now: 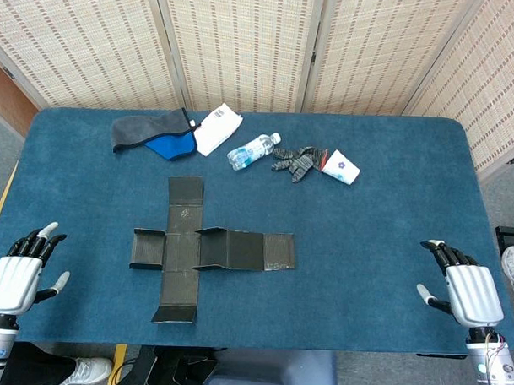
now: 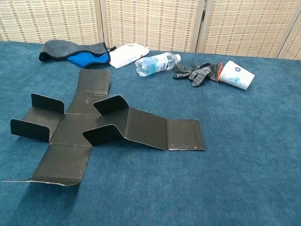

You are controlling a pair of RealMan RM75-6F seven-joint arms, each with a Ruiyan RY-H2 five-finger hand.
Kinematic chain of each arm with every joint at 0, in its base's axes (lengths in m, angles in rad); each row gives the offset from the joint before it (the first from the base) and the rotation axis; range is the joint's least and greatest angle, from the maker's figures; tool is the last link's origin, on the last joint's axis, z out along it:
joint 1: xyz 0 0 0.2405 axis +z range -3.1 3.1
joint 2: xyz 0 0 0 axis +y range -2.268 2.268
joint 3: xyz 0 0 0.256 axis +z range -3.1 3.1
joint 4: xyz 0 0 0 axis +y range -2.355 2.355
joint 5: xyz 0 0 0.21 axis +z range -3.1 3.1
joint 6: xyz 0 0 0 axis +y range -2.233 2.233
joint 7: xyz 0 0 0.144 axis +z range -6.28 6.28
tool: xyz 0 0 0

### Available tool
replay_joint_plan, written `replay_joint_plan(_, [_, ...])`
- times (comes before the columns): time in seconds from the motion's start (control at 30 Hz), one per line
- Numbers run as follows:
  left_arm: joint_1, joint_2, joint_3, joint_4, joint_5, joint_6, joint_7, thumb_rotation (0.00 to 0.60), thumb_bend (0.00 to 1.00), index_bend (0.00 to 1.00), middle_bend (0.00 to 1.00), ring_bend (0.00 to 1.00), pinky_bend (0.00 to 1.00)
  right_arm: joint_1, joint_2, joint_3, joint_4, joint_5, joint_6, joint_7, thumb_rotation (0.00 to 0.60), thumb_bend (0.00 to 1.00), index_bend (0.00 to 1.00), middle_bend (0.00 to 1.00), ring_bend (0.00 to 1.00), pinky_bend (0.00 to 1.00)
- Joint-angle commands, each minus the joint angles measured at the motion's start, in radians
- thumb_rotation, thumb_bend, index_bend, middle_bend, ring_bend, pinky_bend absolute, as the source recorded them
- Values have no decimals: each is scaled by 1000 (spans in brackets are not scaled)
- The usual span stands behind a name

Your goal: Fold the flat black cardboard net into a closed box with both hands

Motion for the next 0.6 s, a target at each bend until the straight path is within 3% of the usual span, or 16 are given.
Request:
replay_joint_plan(0.03, [-1, 0, 0, -1, 0, -2, 2, 600, 282, 191, 112, 132, 214, 1, 2, 2, -5, 1, 0, -2, 600, 189, 190, 238, 325, 393])
replay_joint_plan(0.2, [-2, 4, -3, -2, -1, 0, -3, 600, 282, 191, 112, 132, 214, 15, 4, 13, -33, 1, -9, -15, 600, 189, 190, 238, 345, 393])
replay_joint_plan(0.3, [-5, 5, -5, -3, 2, 0, -6, 600, 283, 191, 112, 132, 214, 42, -1, 28, -59, 6, -33, -52, 600, 189, 190, 238, 488, 405])
replay_joint_plan(0.4, [-7, 5, -6, -4, 9, 3, -10, 600, 282, 192, 112, 132, 214, 83, -14, 53, -96, 33, -75, -112, 600, 189, 190, 238, 636, 522])
replay_joint_plan(0.6, [-7, 6, -2, -10, 24, 12, -13, 600, 283, 192, 112, 132, 214, 191, -84, 106, -173, 178, -194, -298, 600, 175, 185, 238, 775, 640])
